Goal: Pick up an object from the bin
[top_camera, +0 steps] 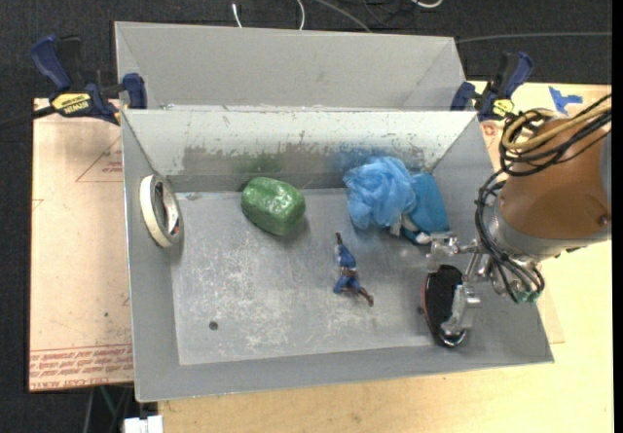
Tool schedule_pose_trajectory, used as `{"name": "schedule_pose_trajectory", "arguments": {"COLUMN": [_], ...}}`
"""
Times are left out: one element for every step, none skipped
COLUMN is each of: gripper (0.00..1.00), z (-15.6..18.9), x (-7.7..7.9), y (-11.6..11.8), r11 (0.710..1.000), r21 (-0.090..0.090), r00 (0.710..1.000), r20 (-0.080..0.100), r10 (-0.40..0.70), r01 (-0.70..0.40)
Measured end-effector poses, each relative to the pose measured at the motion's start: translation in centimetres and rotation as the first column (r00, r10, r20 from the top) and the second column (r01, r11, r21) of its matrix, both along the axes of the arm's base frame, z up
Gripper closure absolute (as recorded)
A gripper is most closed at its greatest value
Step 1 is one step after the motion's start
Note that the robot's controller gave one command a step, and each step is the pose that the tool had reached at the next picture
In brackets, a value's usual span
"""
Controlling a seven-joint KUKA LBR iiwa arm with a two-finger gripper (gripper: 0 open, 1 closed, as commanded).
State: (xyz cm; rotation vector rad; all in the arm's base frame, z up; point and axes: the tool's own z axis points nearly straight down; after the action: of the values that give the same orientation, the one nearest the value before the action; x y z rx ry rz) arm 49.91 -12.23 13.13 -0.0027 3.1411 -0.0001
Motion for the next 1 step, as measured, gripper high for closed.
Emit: {"name": "schedule_pose_trajectory", "arguments": {"gripper": [0.0], "z": [0.0], "x": [0.0], "y": [0.01], "r11": [1.0], "r21": [0.0], "r00": [1.0], "r20": [0.0], "r10": [0.0], "r01": [0.0]}}
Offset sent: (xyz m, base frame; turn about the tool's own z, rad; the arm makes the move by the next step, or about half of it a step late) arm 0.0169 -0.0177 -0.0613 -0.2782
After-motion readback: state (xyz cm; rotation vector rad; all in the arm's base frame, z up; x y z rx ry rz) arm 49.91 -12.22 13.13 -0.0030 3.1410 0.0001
